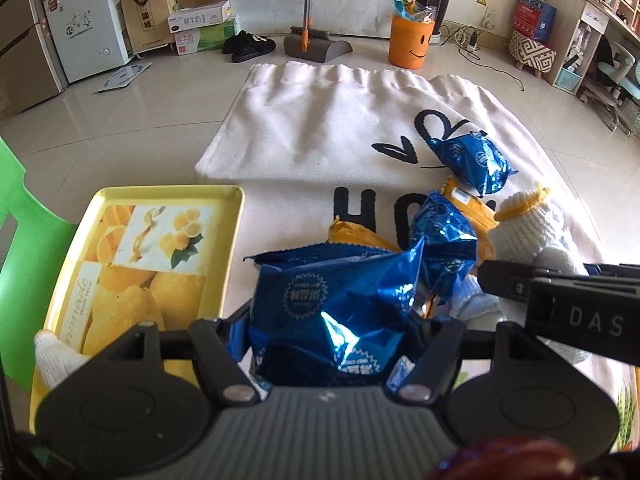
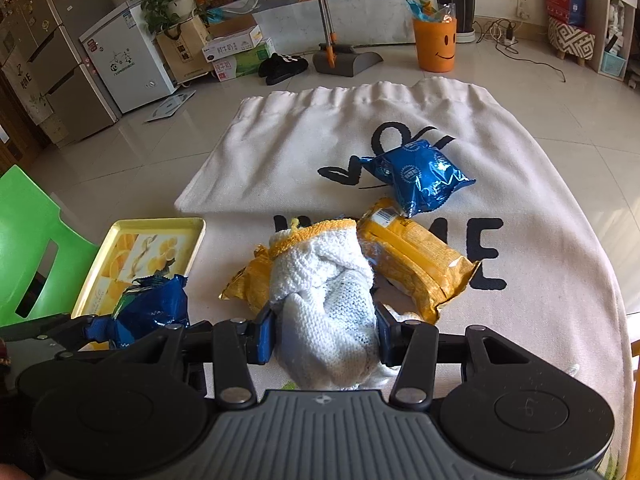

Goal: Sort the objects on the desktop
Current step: 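Drop the blue packet into the yellow tray with the left tool while the right tool drops the glove there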

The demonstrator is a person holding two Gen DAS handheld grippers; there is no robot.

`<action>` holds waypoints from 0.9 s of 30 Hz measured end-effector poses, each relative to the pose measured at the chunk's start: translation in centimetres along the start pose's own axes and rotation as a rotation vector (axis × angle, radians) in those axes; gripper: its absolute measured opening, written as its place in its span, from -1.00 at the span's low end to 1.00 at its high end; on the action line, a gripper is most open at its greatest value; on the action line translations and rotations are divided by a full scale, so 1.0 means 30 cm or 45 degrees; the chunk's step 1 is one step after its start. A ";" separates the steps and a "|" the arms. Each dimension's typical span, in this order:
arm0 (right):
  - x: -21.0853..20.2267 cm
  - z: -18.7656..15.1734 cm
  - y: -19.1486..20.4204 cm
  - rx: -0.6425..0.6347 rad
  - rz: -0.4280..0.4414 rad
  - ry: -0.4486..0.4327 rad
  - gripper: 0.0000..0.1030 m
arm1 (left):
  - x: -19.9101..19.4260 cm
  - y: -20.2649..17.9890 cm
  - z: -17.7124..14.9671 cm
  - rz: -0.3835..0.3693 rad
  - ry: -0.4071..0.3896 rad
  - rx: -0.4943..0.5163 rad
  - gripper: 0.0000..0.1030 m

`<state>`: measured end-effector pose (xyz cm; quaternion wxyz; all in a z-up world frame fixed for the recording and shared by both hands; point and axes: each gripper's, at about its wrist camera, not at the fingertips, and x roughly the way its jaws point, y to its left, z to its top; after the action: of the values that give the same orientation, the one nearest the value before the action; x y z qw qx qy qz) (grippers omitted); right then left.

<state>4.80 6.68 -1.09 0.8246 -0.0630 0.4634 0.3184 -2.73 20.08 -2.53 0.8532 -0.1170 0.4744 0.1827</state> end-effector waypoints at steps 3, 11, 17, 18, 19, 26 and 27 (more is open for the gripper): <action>0.019 0.006 0.039 -0.023 0.019 0.007 -0.06 | 0.006 0.039 -0.002 0.026 0.017 -0.034 0.31; 0.054 0.018 0.136 -0.047 0.073 0.021 -0.06 | 0.014 0.176 -0.006 0.064 0.068 -0.212 0.31; 0.077 0.028 0.195 -0.047 0.112 0.031 -0.06 | -0.001 0.284 0.017 0.133 0.057 -0.325 0.31; 0.083 0.030 0.205 -0.043 0.120 0.034 -0.06 | -0.005 0.303 0.024 0.135 0.057 -0.350 0.31; 0.089 0.031 0.215 -0.041 0.128 0.037 -0.06 | -0.009 0.328 0.033 0.137 0.053 -0.382 0.31; 0.136 0.022 0.316 -0.064 0.221 0.072 -0.06 | -0.036 0.494 0.108 0.233 0.002 -0.487 0.32; 0.145 0.019 0.331 -0.066 0.235 0.079 -0.06 | -0.038 0.518 0.117 0.252 -0.005 -0.492 0.32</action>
<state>1.01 16.78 -2.38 0.7751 -0.0512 0.4840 0.4029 -7.16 35.24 -0.14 0.7936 -0.2309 0.4382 0.3535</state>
